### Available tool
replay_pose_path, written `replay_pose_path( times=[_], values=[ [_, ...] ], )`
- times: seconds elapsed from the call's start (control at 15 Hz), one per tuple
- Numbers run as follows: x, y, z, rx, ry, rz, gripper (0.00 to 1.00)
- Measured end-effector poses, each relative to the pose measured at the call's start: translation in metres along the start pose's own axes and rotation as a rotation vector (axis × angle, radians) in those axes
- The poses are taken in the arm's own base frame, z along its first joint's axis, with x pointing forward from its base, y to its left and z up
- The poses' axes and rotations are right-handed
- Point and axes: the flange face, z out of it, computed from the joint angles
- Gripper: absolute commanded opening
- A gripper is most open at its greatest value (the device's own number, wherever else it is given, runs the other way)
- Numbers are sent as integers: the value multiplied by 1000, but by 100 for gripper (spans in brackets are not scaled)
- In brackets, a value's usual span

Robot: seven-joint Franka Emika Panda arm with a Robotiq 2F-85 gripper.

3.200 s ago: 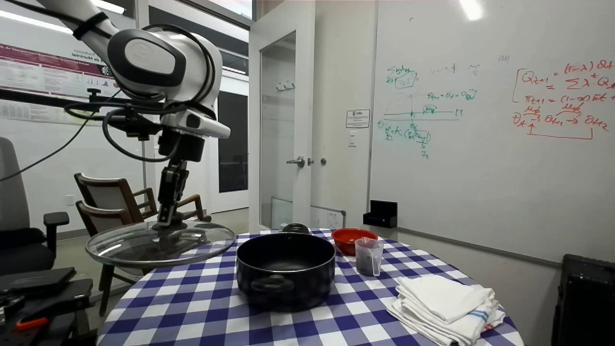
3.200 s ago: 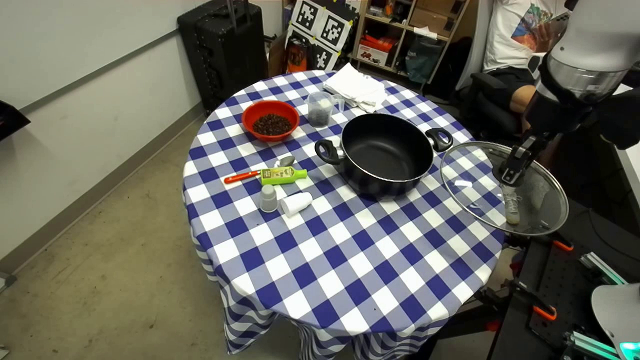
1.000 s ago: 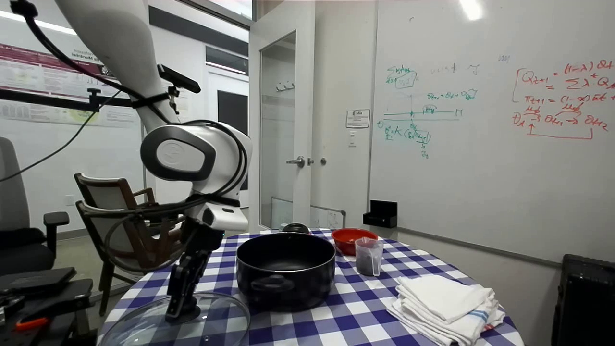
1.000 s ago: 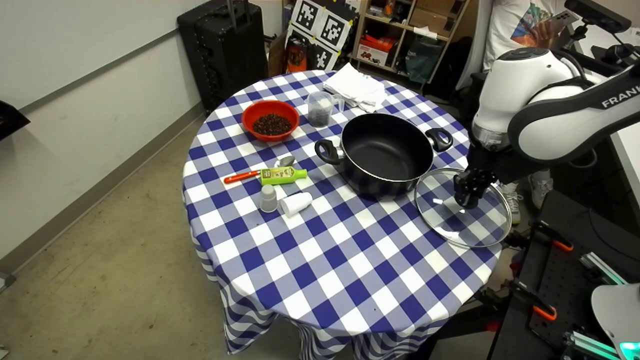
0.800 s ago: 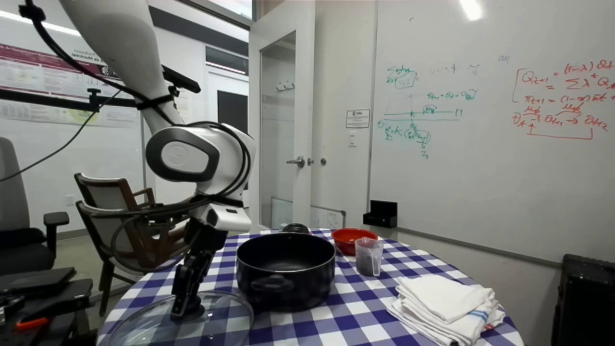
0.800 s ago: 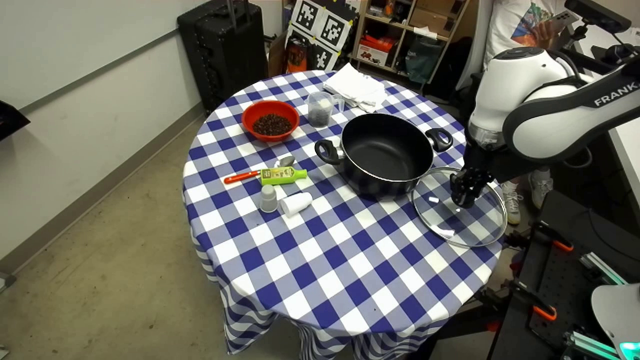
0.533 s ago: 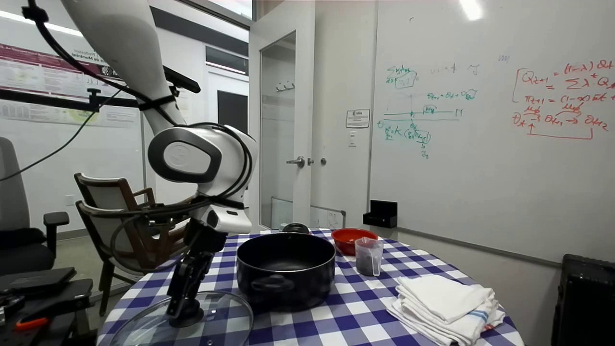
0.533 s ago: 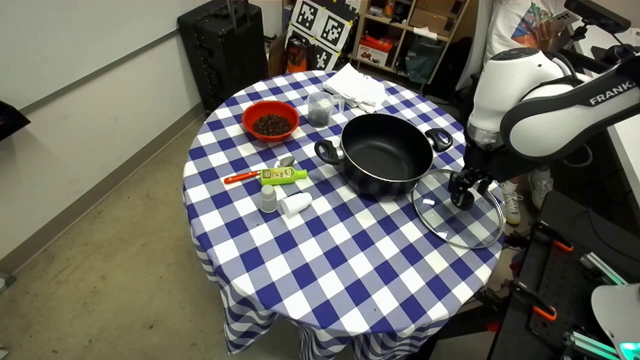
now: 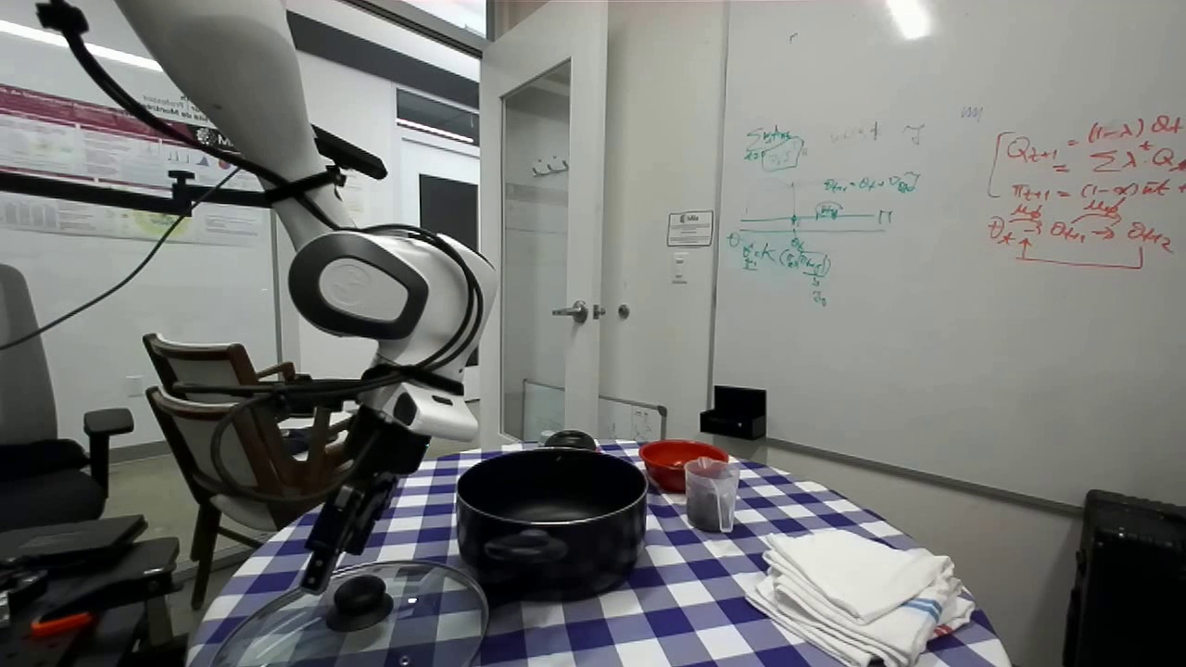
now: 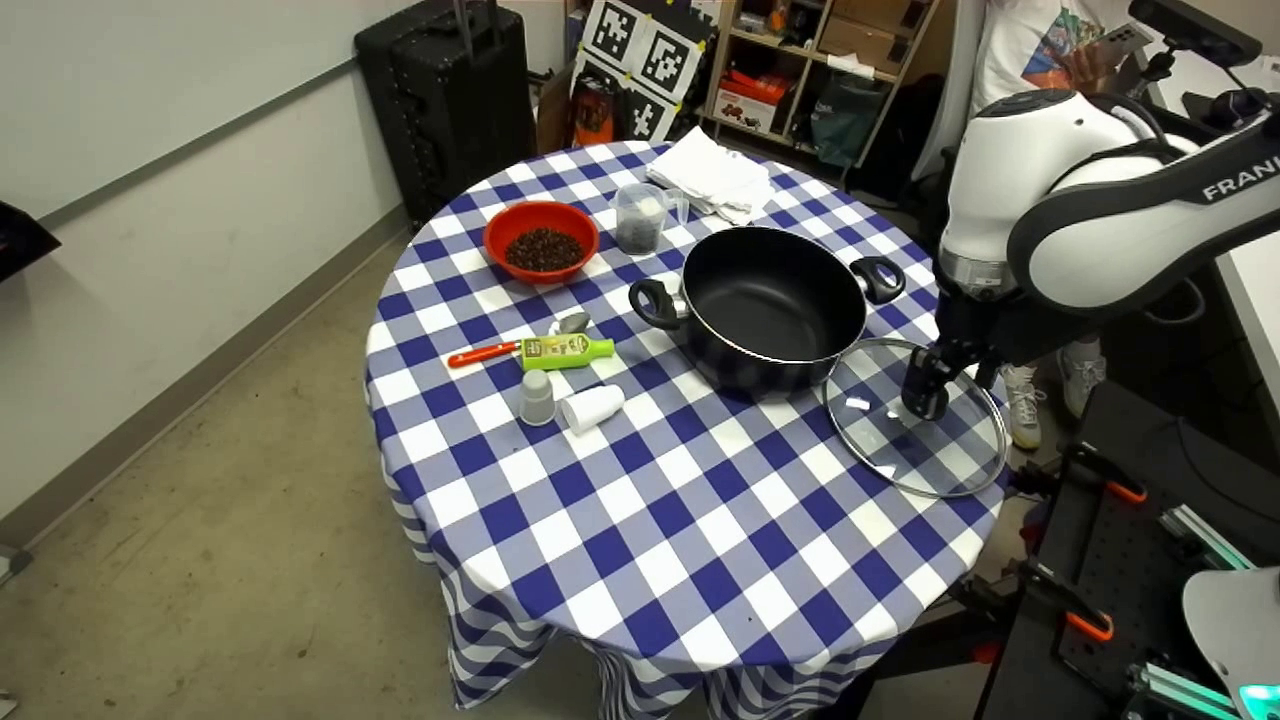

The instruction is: Remove the glass lid from the black pot

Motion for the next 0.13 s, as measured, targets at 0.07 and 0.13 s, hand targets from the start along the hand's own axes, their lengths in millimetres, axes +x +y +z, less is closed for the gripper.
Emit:
replay_pose_path(
  times=[0.07,0.13],
  values=[
    [0,0,0,0,0,0,100],
    [0,0,0,0,-1,-1,100]
  ],
)
